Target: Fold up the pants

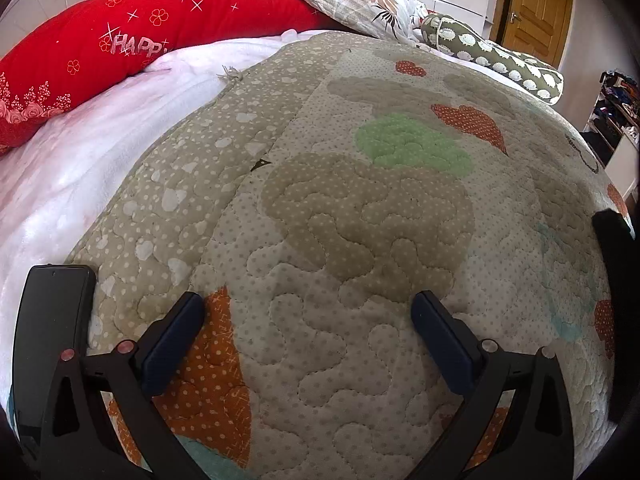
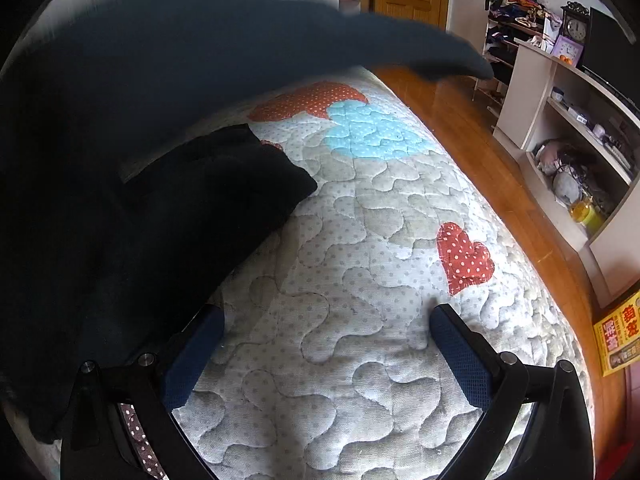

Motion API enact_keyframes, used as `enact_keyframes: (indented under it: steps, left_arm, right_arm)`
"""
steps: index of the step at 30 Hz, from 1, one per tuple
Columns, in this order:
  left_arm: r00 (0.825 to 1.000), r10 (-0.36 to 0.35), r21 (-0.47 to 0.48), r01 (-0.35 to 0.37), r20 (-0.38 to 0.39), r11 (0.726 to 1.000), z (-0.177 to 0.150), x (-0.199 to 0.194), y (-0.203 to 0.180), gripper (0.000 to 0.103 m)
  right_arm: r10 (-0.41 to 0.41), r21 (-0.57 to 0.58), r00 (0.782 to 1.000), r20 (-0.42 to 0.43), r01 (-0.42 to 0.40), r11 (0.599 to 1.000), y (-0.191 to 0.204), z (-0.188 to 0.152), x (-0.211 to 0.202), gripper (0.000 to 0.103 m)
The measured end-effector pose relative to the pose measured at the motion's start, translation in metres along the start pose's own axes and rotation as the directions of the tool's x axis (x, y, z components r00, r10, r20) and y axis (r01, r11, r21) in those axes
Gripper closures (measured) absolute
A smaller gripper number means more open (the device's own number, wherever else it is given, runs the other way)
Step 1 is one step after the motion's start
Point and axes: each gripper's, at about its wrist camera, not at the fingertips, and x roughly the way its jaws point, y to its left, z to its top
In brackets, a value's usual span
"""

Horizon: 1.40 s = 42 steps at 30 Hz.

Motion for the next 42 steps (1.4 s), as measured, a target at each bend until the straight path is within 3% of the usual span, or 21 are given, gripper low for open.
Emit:
enact_keyframes:
  steps: [14, 19, 24, 31, 42]
  left_arm:
    - [1.000, 0.006, 0.002, -0.006, 0.000, 1.000, -0.001, -0.001, -0.002, 0.000]
    - [0.997, -0.001, 0.022, 0.002, -0.072, 1.000, 0.004, -0.010, -0.004, 0.000]
    - [0.998, -0.049, -0.005, 0.049, 0.025, 0.999, -0.004, -0.056, -0.010, 0.000]
    - [0.988, -0.079, 0.026, 0.077, 0.133, 0.997, -0.006, -0.104, -0.024, 0.000]
    - [0.981, -0.109, 0.084, 0.096, 0.162, 0.992, -0.006, -0.123, -0.052, 0.000]
  right_arm:
    - [0.001, 0.001, 1.000, 0.003, -0.001, 1.000, 0.000, 0.000, 0.001, 0.000]
    - [0.000, 0.001, 1.000, 0.003, 0.000, 1.000, -0.001, 0.000, 0.001, 0.000]
    - [-0.006, -0.007, 1.000, -0.001, 0.006, 1.000, 0.001, 0.002, -0.004, 0.000]
    - [0.047, -0.053, 0.994, 0.094, -0.042, 0.998, 0.018, -0.014, -0.057, 0.000]
    - [0.124, -0.118, 0.983, 0.136, -0.108, 0.987, 0.052, -0.013, -0.090, 0.000]
